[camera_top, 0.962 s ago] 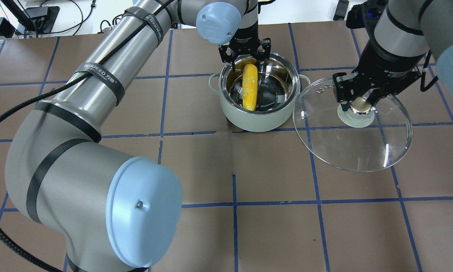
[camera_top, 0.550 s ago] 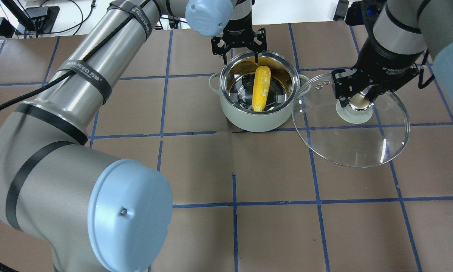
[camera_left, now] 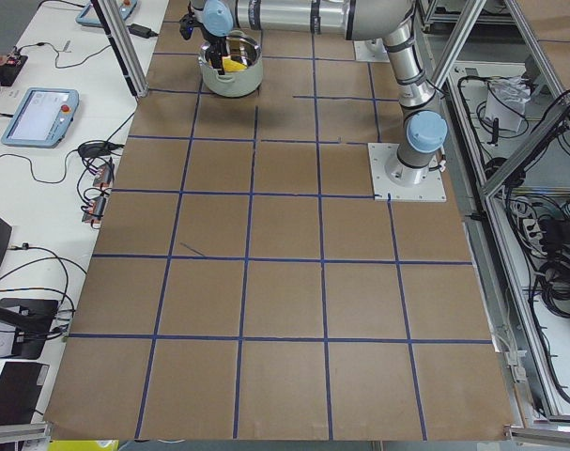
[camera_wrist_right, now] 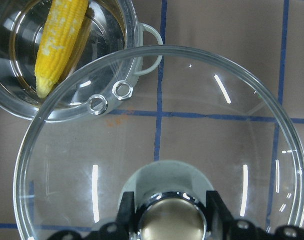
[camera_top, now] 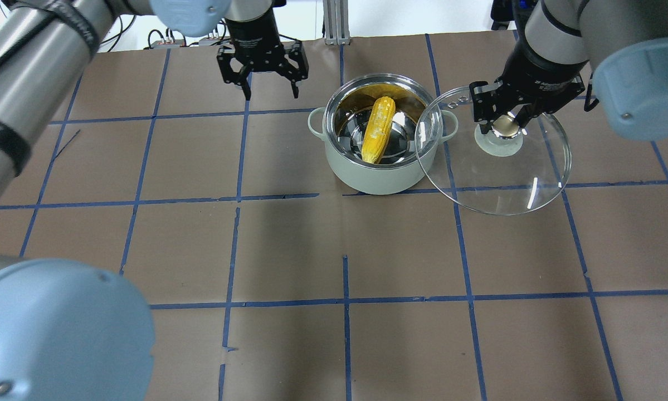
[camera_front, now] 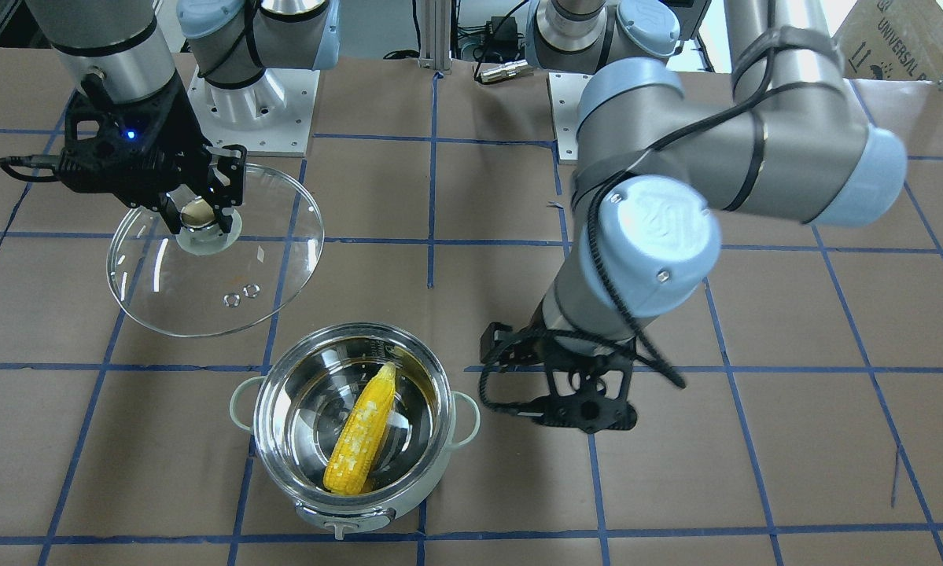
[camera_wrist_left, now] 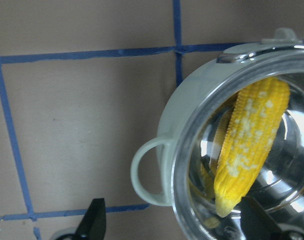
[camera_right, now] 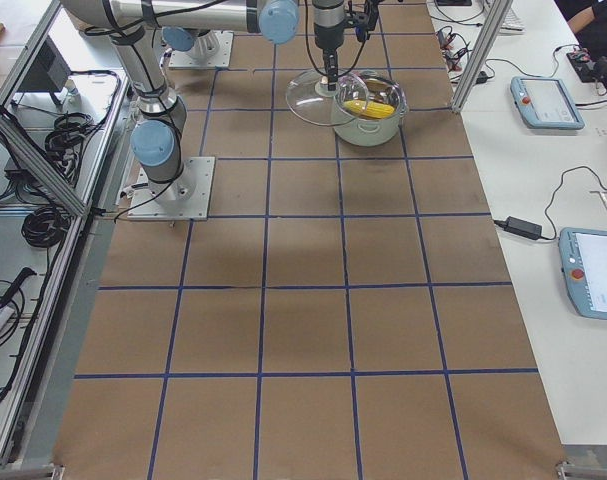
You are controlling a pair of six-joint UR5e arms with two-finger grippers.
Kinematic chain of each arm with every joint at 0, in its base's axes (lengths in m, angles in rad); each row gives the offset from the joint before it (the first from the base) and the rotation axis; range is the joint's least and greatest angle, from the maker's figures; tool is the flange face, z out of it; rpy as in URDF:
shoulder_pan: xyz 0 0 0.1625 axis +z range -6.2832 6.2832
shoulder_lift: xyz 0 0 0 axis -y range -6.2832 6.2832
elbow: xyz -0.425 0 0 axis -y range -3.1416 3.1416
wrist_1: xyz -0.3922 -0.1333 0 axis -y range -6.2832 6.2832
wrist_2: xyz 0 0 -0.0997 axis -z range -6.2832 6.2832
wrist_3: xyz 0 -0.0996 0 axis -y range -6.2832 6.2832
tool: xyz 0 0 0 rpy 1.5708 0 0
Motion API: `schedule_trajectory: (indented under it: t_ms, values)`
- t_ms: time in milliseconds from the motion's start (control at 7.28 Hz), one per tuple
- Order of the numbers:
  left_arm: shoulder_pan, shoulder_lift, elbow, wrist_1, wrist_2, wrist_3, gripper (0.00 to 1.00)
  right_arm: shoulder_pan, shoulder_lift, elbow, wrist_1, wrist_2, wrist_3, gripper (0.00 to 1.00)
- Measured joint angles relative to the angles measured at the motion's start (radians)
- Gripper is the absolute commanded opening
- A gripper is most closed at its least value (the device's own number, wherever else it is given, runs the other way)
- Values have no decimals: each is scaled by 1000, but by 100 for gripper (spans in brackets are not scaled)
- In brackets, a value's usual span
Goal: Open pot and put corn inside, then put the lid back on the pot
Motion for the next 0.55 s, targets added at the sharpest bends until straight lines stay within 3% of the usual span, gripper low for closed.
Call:
schedule_trajectory:
  t_ms: [275, 550]
  values:
    - [80, 233, -229, -13, 66, 39, 100, 15, 93, -62, -45, 1, 10, 17]
    - [109, 405, -328, -34, 92, 48, 100, 50, 200, -170, -47, -11, 39, 17]
